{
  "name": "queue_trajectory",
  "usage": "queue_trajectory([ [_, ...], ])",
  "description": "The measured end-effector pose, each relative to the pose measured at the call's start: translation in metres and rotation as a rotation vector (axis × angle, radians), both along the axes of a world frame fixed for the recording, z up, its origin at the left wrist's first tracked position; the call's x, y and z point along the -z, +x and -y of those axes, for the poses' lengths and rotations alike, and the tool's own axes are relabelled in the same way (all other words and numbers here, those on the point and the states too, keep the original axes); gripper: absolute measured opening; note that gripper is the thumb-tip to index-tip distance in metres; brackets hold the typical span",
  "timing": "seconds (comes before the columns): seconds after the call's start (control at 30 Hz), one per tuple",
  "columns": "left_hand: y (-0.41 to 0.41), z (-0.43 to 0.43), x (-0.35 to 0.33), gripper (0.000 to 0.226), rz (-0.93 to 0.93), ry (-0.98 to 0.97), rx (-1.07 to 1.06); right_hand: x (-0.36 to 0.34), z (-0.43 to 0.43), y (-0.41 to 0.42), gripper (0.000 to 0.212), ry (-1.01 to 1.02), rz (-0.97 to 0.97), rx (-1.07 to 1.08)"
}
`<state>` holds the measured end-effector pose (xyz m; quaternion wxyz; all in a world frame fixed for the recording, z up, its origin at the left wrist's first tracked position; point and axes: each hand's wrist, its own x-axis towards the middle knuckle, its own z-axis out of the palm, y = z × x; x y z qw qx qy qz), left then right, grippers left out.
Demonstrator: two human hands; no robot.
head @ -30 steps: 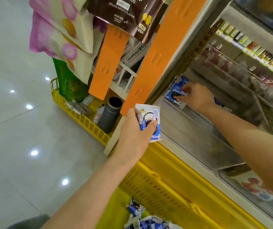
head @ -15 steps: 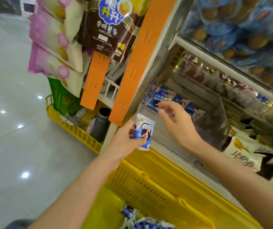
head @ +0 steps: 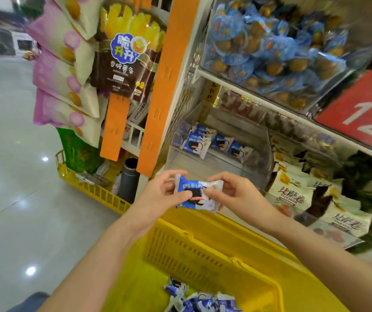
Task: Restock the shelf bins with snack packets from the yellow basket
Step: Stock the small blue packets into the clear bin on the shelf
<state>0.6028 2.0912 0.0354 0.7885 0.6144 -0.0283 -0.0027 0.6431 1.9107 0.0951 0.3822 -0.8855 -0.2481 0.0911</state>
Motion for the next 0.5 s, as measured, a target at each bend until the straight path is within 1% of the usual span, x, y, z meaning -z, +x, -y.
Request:
queue_trajectory([
  [0.03, 0.0, 0.002, -0.001, 0.035, 0.013, 0.01, -0.047, 0.001, 0.001, -0.003, 0.015, 0.038, -0.032, 0.015],
  [0.1, 0.0, 0.006, -0.004, 0.035, 0.082, 0.165, -0.137, 0.007, 0.002, -0.011, 0.021, 0.084, -0.06, 0.053],
  [0.17, -0.001, 0.012, -0.007, 0.037, 0.171, 0.336, -0.151, 0.014, 0.002, -0.018, 0.025, 0.106, -0.034, 0.082],
  [0.23, 0.001, 0.015, -0.01, 0.035, 0.231, 0.456, -0.136, 0.016, 0.002, -0.017, 0.025, 0.124, 0.007, 0.101],
  [0.3, 0.01, 0.014, -0.014, 0.039, 0.275, 0.582, -0.155, 0.012, 0.004, -0.008, 0.025, 0.14, 0.045, 0.142],
  [0.4, 0.036, 0.004, -0.02, 0.046, 0.37, 0.784, -0.269, 0.003, 0.008, 0.021, 0.024, 0.192, 0.144, 0.284],
  [0.5, 0.066, -0.001, -0.021, 0.041, 0.409, 0.951, -0.332, -0.003, 0.01, 0.066, 0.032, 0.157, 0.33, 0.449],
])
